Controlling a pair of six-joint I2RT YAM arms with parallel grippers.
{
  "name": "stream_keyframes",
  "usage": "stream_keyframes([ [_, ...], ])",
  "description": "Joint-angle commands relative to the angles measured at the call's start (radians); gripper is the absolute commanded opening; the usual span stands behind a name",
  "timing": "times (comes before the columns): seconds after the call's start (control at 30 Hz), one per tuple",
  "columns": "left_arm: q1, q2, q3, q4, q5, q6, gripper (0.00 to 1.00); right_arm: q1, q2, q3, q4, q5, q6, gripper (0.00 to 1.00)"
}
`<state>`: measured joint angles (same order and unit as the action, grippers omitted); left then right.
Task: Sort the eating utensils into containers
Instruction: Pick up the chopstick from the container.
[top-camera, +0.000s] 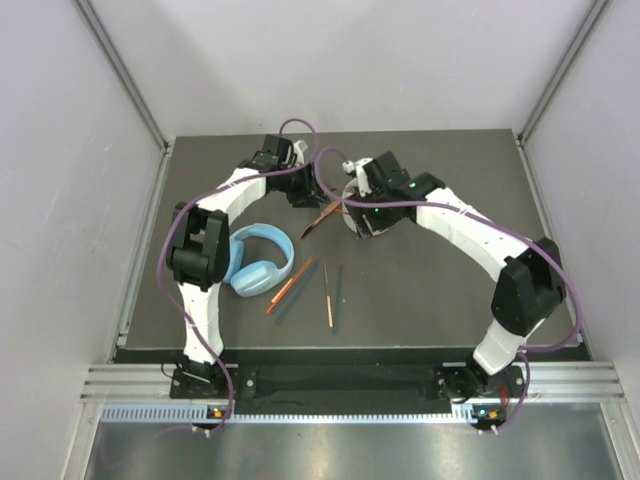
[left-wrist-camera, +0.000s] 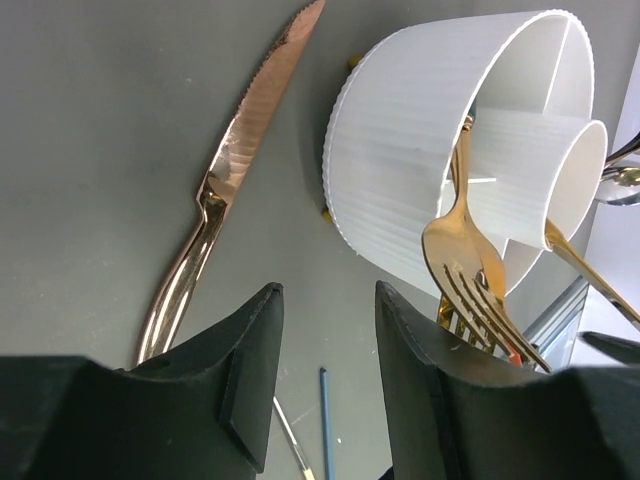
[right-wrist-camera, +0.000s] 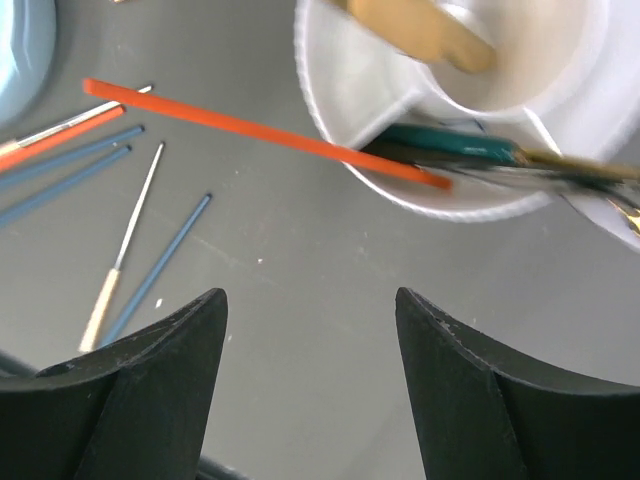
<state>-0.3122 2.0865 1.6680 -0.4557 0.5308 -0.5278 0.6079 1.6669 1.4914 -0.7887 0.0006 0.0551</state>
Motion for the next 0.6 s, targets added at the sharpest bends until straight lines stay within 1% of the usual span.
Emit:
stream_keyframes([
  [0.0,0.004,-0.043,-0.025,-0.006,0.006,0.029,0.47,0.053,-0.001,-0.035,0.161,0.076,-0.123,0.69],
  [0.1,0.012,-0.068,-0.042,-0.003,-0.002,0.032,0.47,0.058,0.011,-0.069,0.203,0.104,-0.146,0.7],
  [0.33,0.016,-0.068,-0.059,-0.005,0.003,0.035,0.47,0.076,0.036,-0.066,0.259,0.156,-0.218,0.7],
  [0.43,0.016,-0.071,-0.068,0.003,0.003,0.032,0.47,0.075,0.062,-0.054,0.273,0.151,-0.233,0.71],
  [0.57,0.016,-0.077,-0.077,0.002,-0.006,0.041,0.46,0.075,0.099,-0.033,0.275,0.087,-0.215,0.7],
])
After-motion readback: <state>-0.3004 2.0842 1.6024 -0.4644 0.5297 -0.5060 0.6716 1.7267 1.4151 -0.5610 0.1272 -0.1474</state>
